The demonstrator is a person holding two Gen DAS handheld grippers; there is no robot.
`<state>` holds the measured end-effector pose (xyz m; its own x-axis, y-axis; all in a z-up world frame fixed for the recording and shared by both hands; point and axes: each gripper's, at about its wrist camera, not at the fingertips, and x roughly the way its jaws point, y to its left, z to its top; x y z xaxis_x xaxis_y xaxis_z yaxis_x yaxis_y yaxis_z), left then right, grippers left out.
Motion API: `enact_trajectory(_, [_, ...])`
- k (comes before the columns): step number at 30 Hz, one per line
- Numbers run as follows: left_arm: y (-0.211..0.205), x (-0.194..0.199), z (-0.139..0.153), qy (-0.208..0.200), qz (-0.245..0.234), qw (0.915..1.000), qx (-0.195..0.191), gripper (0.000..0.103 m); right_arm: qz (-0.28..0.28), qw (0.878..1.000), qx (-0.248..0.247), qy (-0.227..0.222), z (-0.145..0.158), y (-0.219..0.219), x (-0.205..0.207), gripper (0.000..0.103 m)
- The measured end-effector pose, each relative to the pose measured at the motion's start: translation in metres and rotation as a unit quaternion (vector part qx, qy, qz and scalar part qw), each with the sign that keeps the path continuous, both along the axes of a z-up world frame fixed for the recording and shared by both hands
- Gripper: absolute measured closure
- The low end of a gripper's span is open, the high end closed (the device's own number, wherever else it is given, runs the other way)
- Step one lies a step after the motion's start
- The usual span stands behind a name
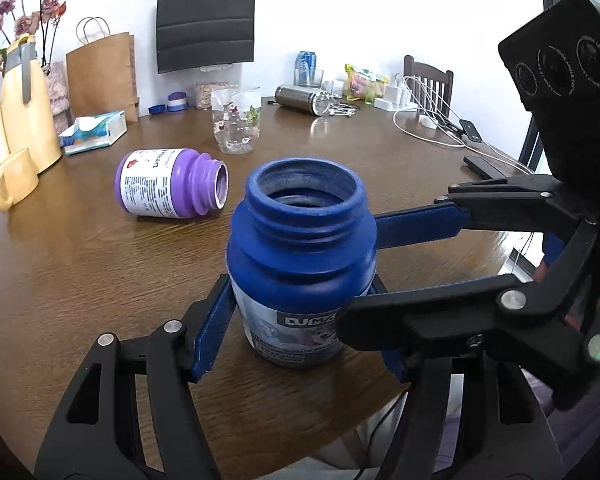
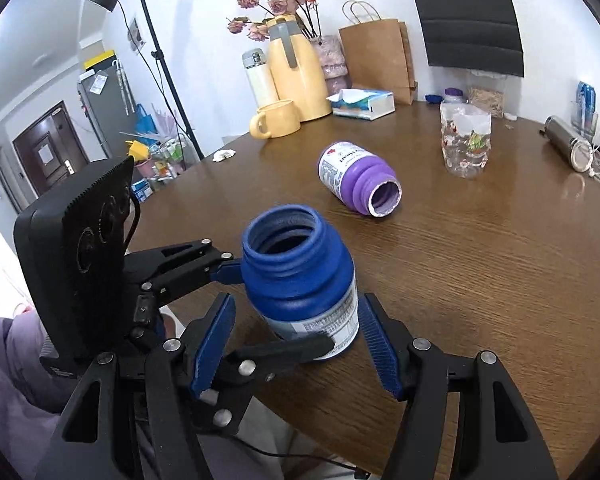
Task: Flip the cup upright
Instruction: 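Open the left gripper and withdraw both tools from the bottle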
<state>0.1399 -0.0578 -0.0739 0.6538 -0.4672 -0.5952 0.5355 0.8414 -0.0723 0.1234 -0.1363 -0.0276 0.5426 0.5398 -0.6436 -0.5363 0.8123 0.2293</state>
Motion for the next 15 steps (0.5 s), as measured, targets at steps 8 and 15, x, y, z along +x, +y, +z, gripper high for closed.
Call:
enact_trajectory(8, [0.014,-0.028,0.035,-0.005,0.044,0.9990,-0.005,0.001,-0.074,0.997,0.003,-0.036,0.036,-0.025,-0.024,0.019])
enact_trajectory(15, [0.047,-0.071,0.091,-0.021,0.145,0.9891,-0.015,0.000,-0.155,0.987,-0.007,-0.050,0.081,-0.054,-0.048,0.018])
